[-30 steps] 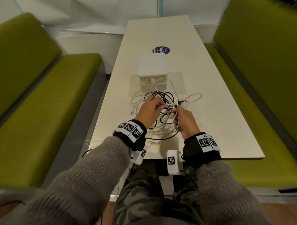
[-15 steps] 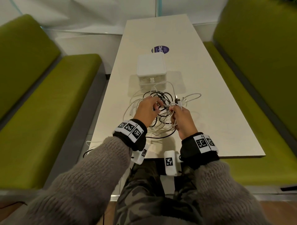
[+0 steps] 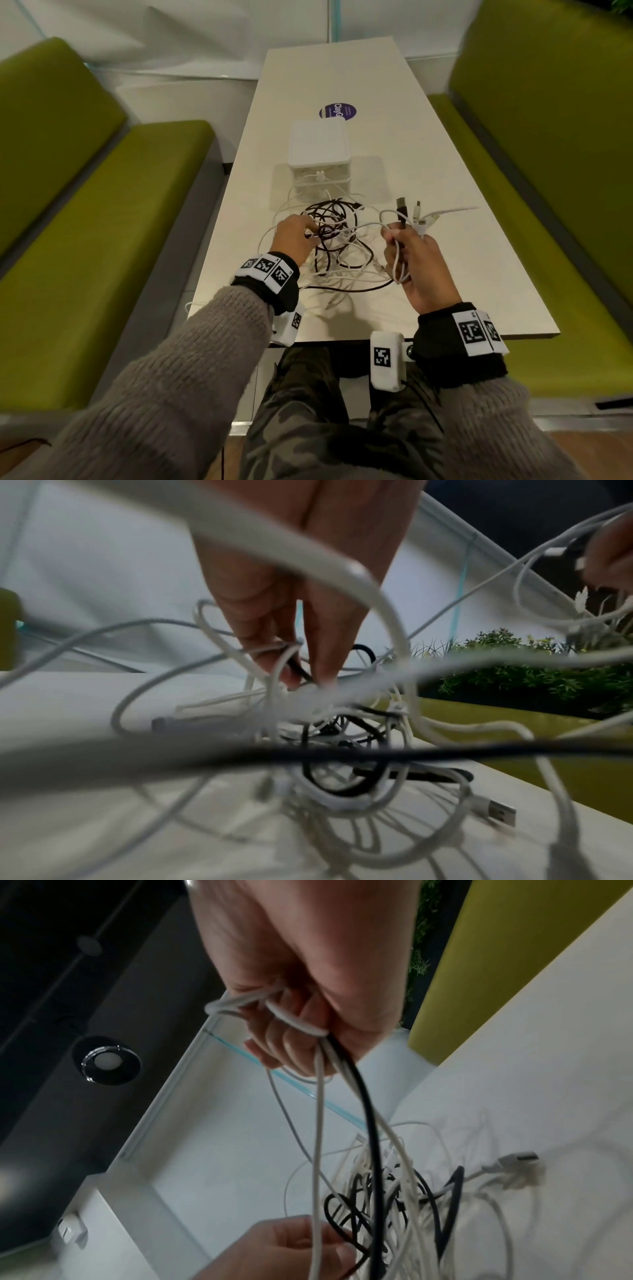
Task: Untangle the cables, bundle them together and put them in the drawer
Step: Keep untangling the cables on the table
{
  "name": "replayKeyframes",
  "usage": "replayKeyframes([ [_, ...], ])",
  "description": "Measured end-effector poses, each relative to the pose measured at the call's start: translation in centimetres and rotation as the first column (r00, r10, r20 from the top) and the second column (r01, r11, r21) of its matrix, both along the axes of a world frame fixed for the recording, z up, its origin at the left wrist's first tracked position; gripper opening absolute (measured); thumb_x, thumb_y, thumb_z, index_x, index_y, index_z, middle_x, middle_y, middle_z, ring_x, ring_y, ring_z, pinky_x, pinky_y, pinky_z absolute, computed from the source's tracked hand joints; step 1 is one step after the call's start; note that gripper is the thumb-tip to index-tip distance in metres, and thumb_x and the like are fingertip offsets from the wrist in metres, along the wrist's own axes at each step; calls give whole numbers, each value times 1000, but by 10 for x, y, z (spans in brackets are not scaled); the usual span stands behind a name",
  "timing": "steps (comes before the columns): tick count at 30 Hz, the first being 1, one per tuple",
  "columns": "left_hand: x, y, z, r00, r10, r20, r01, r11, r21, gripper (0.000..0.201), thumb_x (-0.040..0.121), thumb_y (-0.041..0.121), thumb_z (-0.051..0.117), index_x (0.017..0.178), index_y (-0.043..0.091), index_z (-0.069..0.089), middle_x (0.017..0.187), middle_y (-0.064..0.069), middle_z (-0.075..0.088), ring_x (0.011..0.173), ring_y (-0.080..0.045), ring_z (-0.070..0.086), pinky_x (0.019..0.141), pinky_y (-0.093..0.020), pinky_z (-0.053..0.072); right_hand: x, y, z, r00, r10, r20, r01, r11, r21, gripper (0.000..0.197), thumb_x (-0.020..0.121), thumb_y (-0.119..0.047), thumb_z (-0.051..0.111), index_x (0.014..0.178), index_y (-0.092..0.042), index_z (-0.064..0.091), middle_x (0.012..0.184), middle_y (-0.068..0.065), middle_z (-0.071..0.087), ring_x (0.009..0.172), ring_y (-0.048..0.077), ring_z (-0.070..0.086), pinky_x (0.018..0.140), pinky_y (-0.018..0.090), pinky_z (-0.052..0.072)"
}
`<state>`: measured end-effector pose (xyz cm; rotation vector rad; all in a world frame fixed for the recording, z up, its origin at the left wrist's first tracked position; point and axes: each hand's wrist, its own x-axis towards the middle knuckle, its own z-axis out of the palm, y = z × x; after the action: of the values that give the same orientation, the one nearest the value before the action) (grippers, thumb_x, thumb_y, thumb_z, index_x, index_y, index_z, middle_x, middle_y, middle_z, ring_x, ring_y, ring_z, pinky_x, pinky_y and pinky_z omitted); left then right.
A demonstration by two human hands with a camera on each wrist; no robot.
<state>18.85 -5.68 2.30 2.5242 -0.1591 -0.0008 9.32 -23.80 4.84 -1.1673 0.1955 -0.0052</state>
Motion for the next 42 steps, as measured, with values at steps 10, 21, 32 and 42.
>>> replayKeyframes([
  [10, -20, -12, 6, 891, -226, 394, 83, 934, 348, 43, 68, 23, 78, 107, 19, 61, 111, -8, 53, 104, -31, 46, 87, -42, 37, 1, 6, 2, 999, 31, 20, -29, 997, -78, 31, 98, -12, 39, 69, -16, 51, 48, -8, 32, 38, 5, 25, 37, 16, 23],
  [21, -8, -12, 16, 956, -215, 200, 258, 940, -222, 11, 87, 20, 64, 88, 10, 69, 97, -3, 57, 91, -14, 51, 87, -25, 41, 4, -1, -14, 984, -166, 71, 179, 848, -499, 36, 89, -33, 65, 61, -16, 50, 55, 1, 41, 47, 11, 36, 48, 23, 32],
  [32, -19, -10, 20, 902, -429, 55, 402, 784, -472, 13, 75, 26, 74, 67, 17, 68, 89, -18, 69, 97, -31, 64, 92, -46, 47, 26, 30, -16, 981, -173, 92, 192, 937, -293, 19, 79, -22, 76, 93, -9, 73, 89, 10, 74, 86, 18, 70, 79, 28, 53],
  [42, -19, -14, 21, 909, -408, 87, 410, 834, -369, 6, 82, 19, 70, 80, 13, 71, 72, 7, 65, 68, 0, 56, 66, -15, 44, 16, 26, -14, 984, -161, 76, 173, 966, -191, 4, 80, -6, 73, 82, -9, 72, 71, -3, 72, 74, 6, 69, 69, 14, 50],
])
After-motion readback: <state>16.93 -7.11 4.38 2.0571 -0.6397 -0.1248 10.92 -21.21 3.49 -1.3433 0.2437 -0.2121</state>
